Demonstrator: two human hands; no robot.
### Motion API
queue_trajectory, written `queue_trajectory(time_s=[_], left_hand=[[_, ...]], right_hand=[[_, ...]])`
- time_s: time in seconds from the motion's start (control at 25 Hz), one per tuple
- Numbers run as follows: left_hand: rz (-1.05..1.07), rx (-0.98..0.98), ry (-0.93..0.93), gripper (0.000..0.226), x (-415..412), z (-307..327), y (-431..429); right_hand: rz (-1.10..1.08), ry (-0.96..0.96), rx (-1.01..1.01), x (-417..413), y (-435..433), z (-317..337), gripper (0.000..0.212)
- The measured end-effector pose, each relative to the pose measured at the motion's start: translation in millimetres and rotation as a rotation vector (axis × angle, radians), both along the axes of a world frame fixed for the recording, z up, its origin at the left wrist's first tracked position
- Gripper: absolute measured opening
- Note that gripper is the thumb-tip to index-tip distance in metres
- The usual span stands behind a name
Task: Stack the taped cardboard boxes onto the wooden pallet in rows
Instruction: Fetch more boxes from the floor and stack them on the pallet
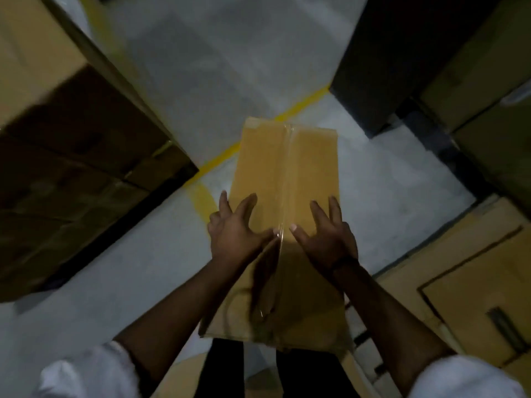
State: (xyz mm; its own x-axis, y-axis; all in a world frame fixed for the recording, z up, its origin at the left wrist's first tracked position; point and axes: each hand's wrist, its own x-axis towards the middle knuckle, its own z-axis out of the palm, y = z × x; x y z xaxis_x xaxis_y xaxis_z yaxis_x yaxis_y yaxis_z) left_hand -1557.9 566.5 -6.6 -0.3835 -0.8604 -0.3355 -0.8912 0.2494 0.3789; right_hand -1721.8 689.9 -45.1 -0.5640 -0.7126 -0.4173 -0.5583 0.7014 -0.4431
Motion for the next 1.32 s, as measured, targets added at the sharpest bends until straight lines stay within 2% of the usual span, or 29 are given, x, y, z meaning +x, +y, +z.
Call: queue_trajectory(time_s=[0.2,0.32,0.44,0.6,0.8,1.0,1.32], left_hand=[[0.170,-0.153,0.067,0.091,90.5,138.5,-16.5],[0.272,-0.240,0.118,0.087,165.9,176.3,-17.8],[0.407,-0.307,0.173,0.084,277.7,202.9,-13.9],[0.581,-0.397,0.093,0.085,423.5,223.1,-2.9],[0.876,-0.387,0.050,0.088,590.5,233.0,9.8],[1.092,-0.436,-0.003,0.093,723.1,239.0,9.9],[1.210,-0.474,-0.074,0.100,916.4,252.7,-91.8]], right_hand=[[0.203,0.125,-0.115,71.5,-49.1,157.8,0.092],[0.291,0.202,-0.191,143.2,-75.3,204.2,0.088],[0.412,0.292,-0.266,250.5,-96.9,240.3,0.084],[0.583,0.275,-0.336,398.5,-122.4,256.4,0.082],[0.812,0.218,-0.397,575.0,-154.8,272.4,0.082],[1.007,0.200,-0.452,719.3,-191.1,288.8,0.079],[1.101,0.179,-0.539,927.1,-312.6,278.3,0.080]])
